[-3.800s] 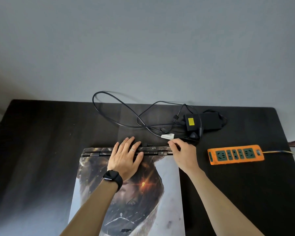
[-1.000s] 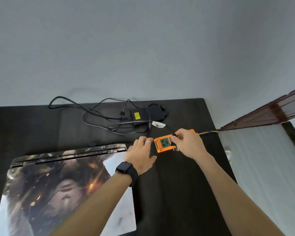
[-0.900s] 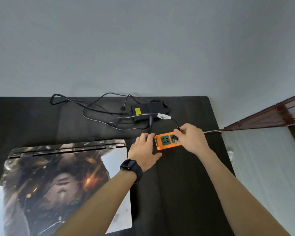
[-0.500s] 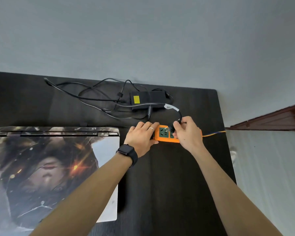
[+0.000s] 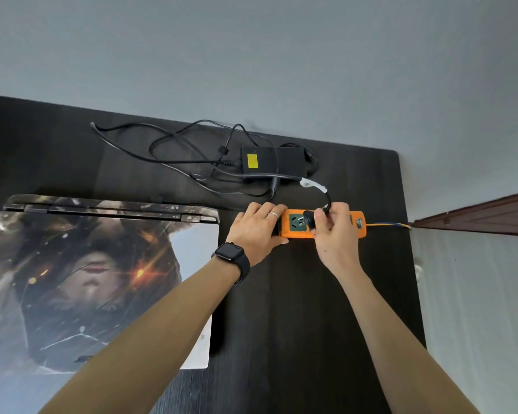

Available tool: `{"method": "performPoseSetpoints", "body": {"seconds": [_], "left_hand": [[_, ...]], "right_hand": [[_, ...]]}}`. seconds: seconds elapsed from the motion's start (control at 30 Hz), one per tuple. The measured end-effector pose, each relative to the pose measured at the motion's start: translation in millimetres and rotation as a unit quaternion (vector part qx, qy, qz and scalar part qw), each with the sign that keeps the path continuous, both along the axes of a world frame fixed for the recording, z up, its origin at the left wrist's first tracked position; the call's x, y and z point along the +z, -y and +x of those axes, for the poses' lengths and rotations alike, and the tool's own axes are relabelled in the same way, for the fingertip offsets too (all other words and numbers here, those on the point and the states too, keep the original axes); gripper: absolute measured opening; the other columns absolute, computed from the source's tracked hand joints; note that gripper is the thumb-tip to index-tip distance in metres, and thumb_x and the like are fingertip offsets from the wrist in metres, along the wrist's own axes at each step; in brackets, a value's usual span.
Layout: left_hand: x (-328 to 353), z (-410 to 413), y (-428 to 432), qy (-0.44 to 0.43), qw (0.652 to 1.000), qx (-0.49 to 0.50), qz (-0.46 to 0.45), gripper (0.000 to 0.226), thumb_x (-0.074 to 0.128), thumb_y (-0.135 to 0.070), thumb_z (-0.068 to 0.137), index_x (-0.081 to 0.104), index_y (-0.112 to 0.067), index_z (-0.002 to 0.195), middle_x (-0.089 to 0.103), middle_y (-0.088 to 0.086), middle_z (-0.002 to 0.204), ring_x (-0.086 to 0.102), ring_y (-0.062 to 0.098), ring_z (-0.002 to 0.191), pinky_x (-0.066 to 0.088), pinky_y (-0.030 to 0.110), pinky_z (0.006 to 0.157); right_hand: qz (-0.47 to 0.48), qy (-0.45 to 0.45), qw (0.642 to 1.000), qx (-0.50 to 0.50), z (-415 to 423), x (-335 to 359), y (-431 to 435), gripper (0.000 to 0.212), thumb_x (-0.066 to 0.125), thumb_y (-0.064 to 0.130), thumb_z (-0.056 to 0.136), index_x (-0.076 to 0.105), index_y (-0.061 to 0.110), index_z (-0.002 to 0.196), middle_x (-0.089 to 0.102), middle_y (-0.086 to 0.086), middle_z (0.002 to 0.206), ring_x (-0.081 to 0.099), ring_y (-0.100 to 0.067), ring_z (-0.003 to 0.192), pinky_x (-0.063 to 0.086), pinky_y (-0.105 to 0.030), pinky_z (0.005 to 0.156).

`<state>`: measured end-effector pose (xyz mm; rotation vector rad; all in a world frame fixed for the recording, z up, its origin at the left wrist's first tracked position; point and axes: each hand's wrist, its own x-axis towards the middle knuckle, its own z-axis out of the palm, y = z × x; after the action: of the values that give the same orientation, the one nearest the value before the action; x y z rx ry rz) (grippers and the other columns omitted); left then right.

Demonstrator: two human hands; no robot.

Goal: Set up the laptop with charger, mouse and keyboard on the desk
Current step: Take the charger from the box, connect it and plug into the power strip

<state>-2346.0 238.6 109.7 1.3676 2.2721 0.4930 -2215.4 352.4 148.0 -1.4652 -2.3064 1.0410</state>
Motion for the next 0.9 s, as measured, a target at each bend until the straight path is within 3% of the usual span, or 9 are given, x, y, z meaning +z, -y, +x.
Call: {"method": "performPoseSetpoints", "body": {"seconds": [0.4, 0.7, 0.9], "left_hand": [[-2, 0, 1, 0.016, 1.000, 0.004, 0.002, 0.070, 0.060, -0.048, 0.090, 0.028, -0.028, 0.149, 0.041, -0.007, 0.142, 0.037, 0.020, 0.127, 0.038, 0.040, 0.101], [-3, 0, 1, 0.019, 1.000, 0.007, 0.003, 0.069, 0.060, -0.048, 0.090, 0.027, -0.029, 0.149, 0.040, -0.007, 0.142, 0.036, 0.020, 0.127, 0.037, 0.040, 0.102], [-1, 1, 1, 0.021, 1.000, 0.006, -0.001, 0.069, 0.060, -0.047, 0.091, 0.027, -0.028, 0.149, 0.041, -0.006, 0.142, 0.037, 0.020, 0.127, 0.037, 0.041, 0.103]], "right_hand": [[-0.046, -0.070, 0.994, -0.072, 3, -9, 6, 0.014, 0.049, 0.027, 0.104, 0.048, 0.016, 0.113, 0.068, -0.005, 0.106, 0.070, -0.014, 0.086, 0.054, -0.014, 0.063], [-0.071, -0.096, 0.983, -0.136, -1, -12, 15, 0.014, 0.047, 0.031, 0.105, 0.047, 0.018, 0.111, 0.067, -0.002, 0.099, 0.068, -0.011, 0.076, 0.051, -0.017, 0.067], [-0.067, -0.095, 0.982, -0.151, -4, -12, 15, 0.014, 0.047, 0.031, 0.105, 0.045, 0.020, 0.112, 0.067, -0.001, 0.098, 0.068, -0.010, 0.075, 0.050, -0.014, 0.061]]}}
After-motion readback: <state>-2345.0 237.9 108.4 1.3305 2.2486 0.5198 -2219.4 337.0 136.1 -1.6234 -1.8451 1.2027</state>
